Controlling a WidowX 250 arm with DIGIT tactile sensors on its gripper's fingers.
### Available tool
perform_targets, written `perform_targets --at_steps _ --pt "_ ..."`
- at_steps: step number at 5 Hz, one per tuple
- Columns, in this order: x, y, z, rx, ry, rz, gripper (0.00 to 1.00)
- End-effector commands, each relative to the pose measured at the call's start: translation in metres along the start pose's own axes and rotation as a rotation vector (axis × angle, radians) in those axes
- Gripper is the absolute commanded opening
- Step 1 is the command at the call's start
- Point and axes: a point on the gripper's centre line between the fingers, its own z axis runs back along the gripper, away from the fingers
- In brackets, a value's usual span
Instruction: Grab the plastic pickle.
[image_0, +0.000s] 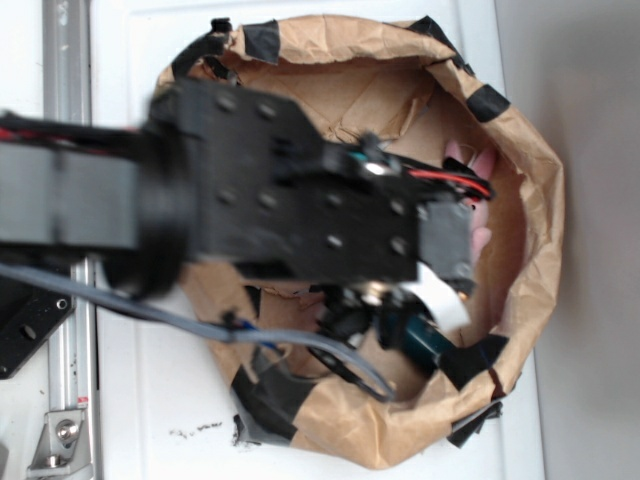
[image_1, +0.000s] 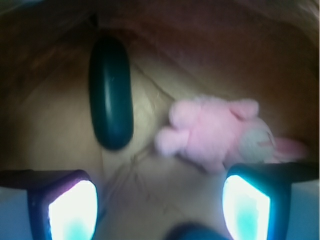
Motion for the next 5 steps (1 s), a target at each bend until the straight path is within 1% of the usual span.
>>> perform_targets --at_steps 1,2,3,4,5 --pt "0.048 -0.037 -0.008 -0.077 -0.056 -0.101 1.0" --pt "0.051 -0.044 -0.012 -0.128 -0.059 -0.118 1.0" --pt "0.05 -0.051 -0.024 -0.091 0.004 -0.135 1.0" --pt "0.043 -0.051 -0.023 -0.052 0.023 -0.049 0.0" --pt "0.035 -0.044 -0.009 -0.021 -0.015 0.012 0.0"
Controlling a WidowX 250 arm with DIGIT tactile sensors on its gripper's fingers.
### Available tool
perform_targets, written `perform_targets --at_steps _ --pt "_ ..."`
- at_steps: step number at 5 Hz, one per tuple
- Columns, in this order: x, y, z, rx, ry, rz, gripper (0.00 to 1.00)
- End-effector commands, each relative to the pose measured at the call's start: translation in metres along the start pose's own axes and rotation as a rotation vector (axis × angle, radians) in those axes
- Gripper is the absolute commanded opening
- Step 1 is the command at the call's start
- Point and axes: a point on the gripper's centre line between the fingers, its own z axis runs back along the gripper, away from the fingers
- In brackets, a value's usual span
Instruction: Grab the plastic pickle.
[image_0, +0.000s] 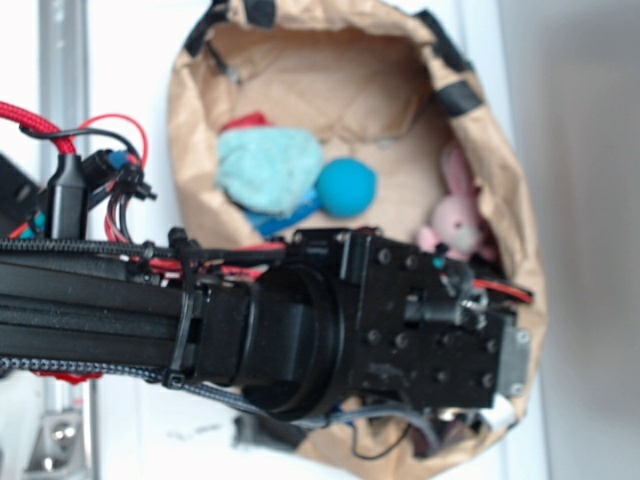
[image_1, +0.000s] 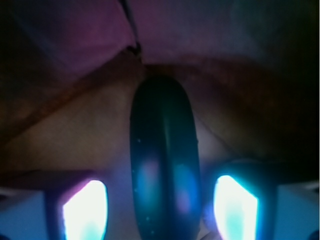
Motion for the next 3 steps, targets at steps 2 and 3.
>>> perform_targets --at_steps 2,3 --pt "-0.023 0.021 0.081 0.069 -0.212 0.296 0.0" --pt "-0.038 0.032 0.102 0.059 -0.257 0.381 0.0"
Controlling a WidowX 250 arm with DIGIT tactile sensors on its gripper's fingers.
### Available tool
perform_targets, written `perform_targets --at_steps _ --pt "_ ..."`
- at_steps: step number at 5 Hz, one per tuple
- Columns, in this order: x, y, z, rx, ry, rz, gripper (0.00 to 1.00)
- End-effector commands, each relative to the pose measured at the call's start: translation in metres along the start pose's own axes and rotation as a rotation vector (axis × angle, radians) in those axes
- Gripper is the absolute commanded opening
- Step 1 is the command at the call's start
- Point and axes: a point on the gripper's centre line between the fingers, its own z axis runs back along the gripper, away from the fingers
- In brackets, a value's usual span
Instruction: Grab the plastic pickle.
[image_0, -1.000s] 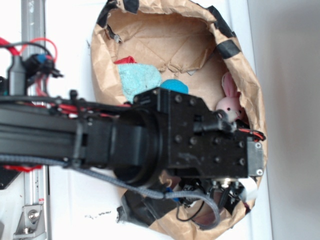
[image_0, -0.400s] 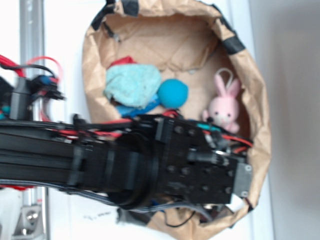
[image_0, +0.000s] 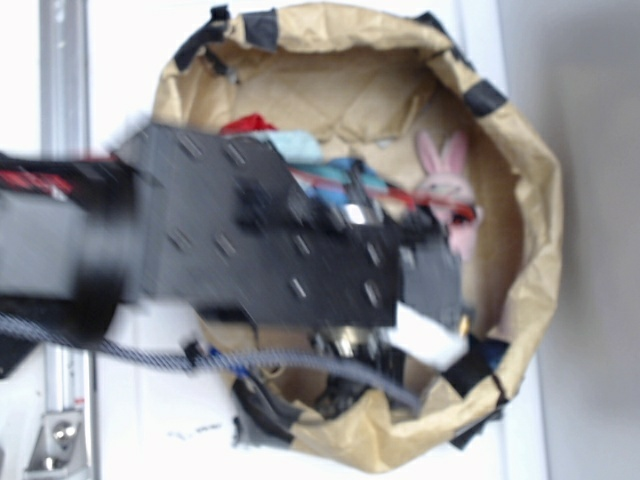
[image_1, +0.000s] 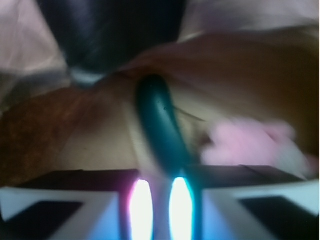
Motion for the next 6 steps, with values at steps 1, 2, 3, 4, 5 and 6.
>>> perform_targets --at_steps 1,2,3,4,5,6 --pt "0.0 0.019 0.038 -0.032 -0.095 0.071 0.49" --pt "0.003 0.015 0.019 -0.052 -0.072 -0.052 1.0" --pt "0.011 0.004 -0.01 -0.018 -0.027 -0.142 1.0" --pt "0.023 -0.017 -0.036 -0.056 0.01 -0.258 1.0" --pt "0.026 -0.046 -0.05 -0.089 0.023 -0.407 1.0" --pt "0.027 -0.059 -0.065 -0.175 0.056 -0.479 1.0"
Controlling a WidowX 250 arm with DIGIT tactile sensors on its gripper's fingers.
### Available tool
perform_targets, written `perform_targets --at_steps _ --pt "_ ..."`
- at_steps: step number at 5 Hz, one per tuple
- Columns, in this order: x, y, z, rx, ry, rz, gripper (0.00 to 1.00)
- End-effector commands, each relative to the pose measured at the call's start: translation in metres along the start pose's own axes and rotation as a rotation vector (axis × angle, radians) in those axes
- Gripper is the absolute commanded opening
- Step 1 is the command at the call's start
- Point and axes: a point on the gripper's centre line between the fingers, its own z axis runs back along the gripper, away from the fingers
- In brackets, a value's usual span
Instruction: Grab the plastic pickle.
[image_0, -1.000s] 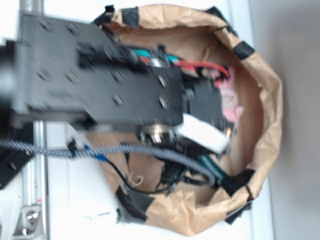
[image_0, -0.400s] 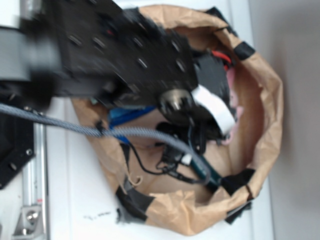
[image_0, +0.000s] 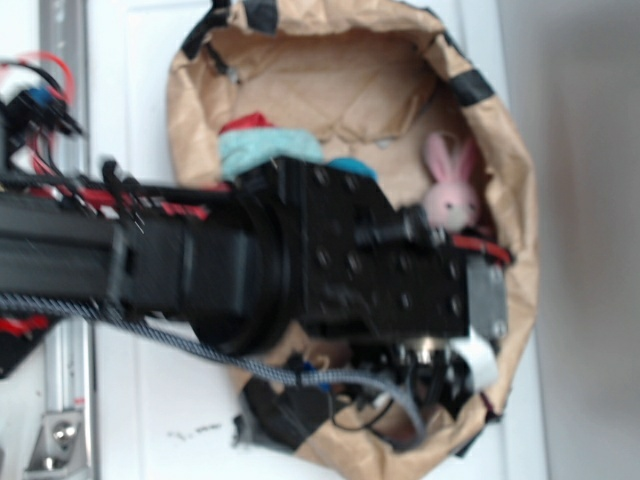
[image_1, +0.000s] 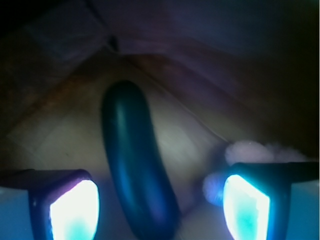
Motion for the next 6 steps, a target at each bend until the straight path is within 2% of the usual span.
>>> perform_targets --at_steps 1,2,3,4,5,6 --pt "0.023 -0.031 -0.011 -0.057 0.003 -0.194 0.64" --pt "0.019 -0.031 -0.01 -0.023 0.033 -0.164 0.0" --pt "0.012 -0.024 -0.003 0.009 0.022 -0.086 0.0" --pt "-0.008 -0.007 0.024 0.066 -0.036 0.082 0.0" --pt "-0.03 0.011 0.056 0.093 -0.074 0.222 0.0" --pt "-0.058 0.033 0.111 0.163 -0.006 0.459 0.0"
